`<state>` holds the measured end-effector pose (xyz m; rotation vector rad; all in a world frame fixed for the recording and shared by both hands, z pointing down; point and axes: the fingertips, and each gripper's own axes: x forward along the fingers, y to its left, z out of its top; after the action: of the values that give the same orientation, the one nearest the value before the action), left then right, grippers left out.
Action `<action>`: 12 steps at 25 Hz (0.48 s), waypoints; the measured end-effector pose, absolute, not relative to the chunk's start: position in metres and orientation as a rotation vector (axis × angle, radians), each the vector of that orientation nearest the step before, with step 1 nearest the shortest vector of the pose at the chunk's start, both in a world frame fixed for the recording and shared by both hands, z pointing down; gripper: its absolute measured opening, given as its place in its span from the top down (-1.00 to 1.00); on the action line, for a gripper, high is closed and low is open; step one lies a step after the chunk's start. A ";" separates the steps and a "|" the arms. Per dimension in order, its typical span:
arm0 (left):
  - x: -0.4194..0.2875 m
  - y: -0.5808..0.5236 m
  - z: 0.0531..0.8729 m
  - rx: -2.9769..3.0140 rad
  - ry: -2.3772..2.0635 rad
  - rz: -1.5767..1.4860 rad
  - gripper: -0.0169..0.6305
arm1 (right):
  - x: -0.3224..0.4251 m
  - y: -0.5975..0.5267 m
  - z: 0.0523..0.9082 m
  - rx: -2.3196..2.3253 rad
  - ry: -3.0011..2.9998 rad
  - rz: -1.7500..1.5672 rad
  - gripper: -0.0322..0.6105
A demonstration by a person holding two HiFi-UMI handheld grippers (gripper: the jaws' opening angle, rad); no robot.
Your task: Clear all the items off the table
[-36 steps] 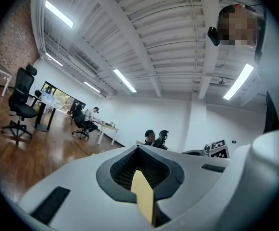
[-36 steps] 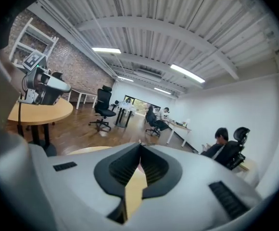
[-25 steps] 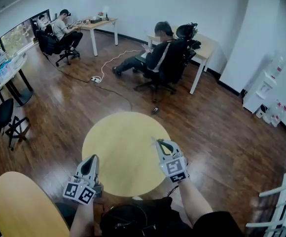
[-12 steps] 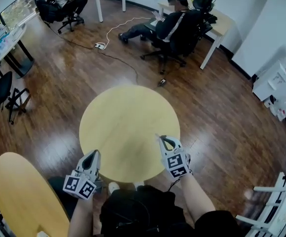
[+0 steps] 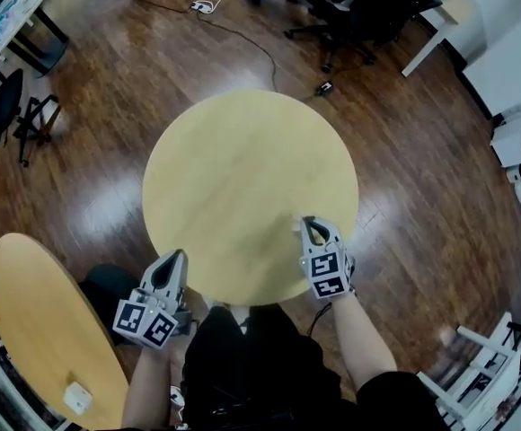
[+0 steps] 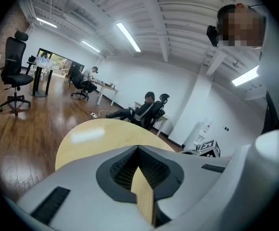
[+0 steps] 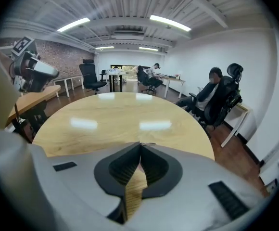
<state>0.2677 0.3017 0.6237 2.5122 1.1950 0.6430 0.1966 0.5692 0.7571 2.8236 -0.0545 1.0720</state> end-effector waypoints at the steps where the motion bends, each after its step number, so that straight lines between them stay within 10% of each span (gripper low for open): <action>1: 0.264 0.300 0.627 2.517 1.203 0.661 0.98 | 0.195 0.567 0.764 2.833 -0.033 1.092 0.89; 6: 0.256 0.300 0.632 2.519 1.221 0.696 0.98 | 0.196 0.560 0.771 2.867 -0.048 1.121 0.45; 12: 0.262 0.312 0.620 2.507 1.232 0.623 0.98 | 0.197 0.563 0.755 2.836 -0.080 1.087 0.45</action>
<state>0.2621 0.3117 0.6202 2.5072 1.2323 0.6233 0.1972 0.5632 0.7551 2.8358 -0.0802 1.0871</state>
